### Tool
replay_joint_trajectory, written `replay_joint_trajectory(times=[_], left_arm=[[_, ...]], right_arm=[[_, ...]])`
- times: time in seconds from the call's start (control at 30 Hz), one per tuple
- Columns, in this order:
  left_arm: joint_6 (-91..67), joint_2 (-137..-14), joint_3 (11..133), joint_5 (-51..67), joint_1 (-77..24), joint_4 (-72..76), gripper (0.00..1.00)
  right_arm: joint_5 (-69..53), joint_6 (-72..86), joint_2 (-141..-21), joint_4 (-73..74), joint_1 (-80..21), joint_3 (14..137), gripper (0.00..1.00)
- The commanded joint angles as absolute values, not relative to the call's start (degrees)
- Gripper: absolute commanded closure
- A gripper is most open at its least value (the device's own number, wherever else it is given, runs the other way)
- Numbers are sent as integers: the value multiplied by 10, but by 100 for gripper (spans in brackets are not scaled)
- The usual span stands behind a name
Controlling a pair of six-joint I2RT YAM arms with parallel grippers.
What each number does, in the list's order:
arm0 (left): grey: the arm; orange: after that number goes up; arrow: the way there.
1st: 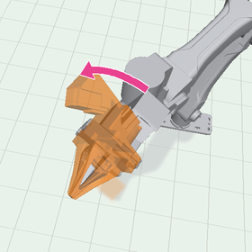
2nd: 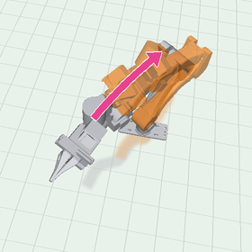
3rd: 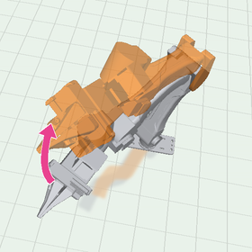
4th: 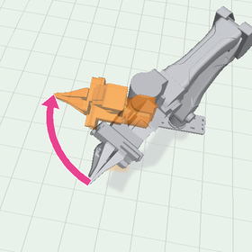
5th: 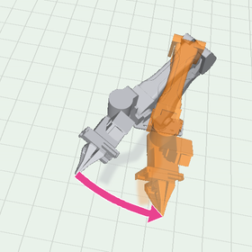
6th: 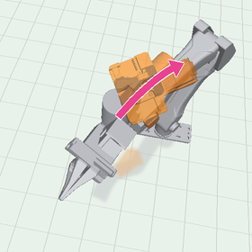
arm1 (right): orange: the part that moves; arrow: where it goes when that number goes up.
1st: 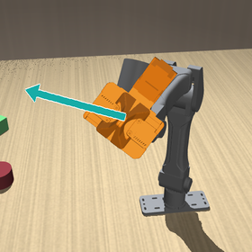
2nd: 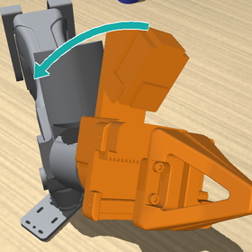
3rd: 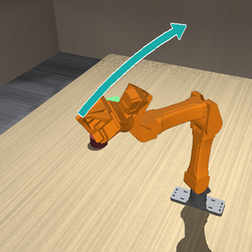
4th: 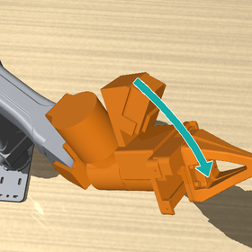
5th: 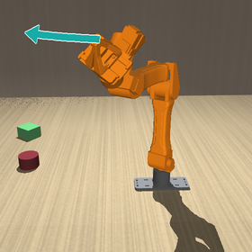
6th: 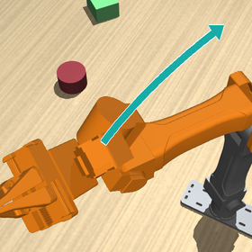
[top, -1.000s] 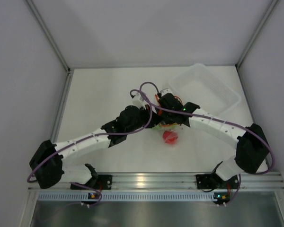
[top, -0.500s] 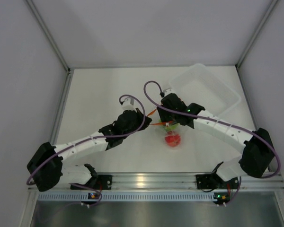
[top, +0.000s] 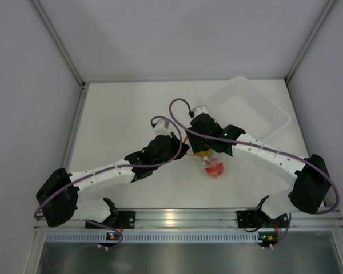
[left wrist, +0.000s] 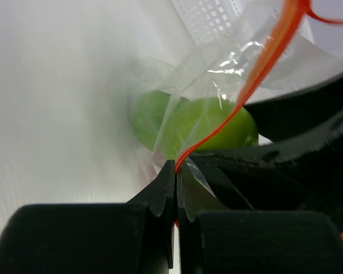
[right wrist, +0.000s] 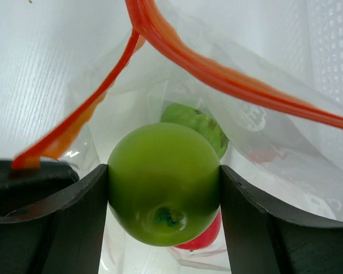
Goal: Open the zip-top bag and remove the fake food
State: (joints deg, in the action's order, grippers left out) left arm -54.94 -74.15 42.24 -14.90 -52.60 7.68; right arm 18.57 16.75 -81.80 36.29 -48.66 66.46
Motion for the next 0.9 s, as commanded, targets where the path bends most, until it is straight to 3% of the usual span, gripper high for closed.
replay_joint_trajectory(times=[0.0, 0.27, 0.87], left_arm=[[-536, -722, 450, -180, -552, 84, 100], [-523, -711, 459, -218, -584, 83, 100], [-526, -729, 475, -291, -597, 33, 100]], right_arm=[[249, 189, -846, 359, -507, 733, 80], [299, 228, -872, 400, -516, 790, 80], [277, 229, -829, 447, -540, 815, 80]])
